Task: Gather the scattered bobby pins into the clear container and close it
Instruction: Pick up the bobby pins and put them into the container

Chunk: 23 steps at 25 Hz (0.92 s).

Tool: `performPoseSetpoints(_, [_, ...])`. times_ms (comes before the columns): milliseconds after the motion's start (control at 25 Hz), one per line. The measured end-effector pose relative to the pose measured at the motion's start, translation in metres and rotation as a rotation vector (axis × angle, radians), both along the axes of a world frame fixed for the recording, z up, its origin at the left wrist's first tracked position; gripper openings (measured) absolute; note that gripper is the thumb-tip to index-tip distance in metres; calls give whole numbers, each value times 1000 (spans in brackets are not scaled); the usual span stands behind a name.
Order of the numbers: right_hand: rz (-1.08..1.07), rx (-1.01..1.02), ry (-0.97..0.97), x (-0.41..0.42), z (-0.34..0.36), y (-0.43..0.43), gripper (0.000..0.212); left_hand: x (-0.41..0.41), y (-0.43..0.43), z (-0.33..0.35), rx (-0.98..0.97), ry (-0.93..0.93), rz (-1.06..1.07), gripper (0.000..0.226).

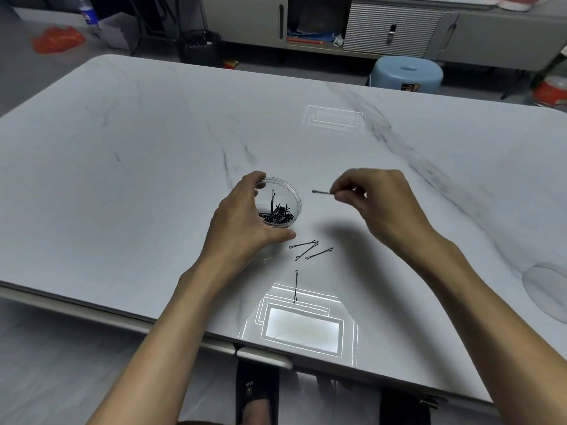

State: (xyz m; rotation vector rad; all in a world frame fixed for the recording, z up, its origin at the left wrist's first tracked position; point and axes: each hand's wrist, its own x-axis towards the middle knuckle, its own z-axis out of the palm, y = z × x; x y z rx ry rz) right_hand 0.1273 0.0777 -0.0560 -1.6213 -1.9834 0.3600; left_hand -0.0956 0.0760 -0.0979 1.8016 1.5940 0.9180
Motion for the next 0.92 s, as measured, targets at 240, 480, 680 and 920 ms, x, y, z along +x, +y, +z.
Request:
performPoseSetpoints(240, [257, 5, 55, -40, 1, -4, 13, 10, -4, 3, -16, 11, -128, 104])
performPoseSetpoints(480, [133, -64, 130, -15, -15, 7, 15, 0, -1, 1, 13, 10, -17, 102])
performPoseSetpoints(680, [269, -343, -89, -22, -48, -4, 15, -2, 1, 1, 11, -4, 18, 102])
performPoseSetpoints(920, [310, -150, -376, -25, -60, -7, 24, -2, 0, 0, 3, 2, 17, 101])
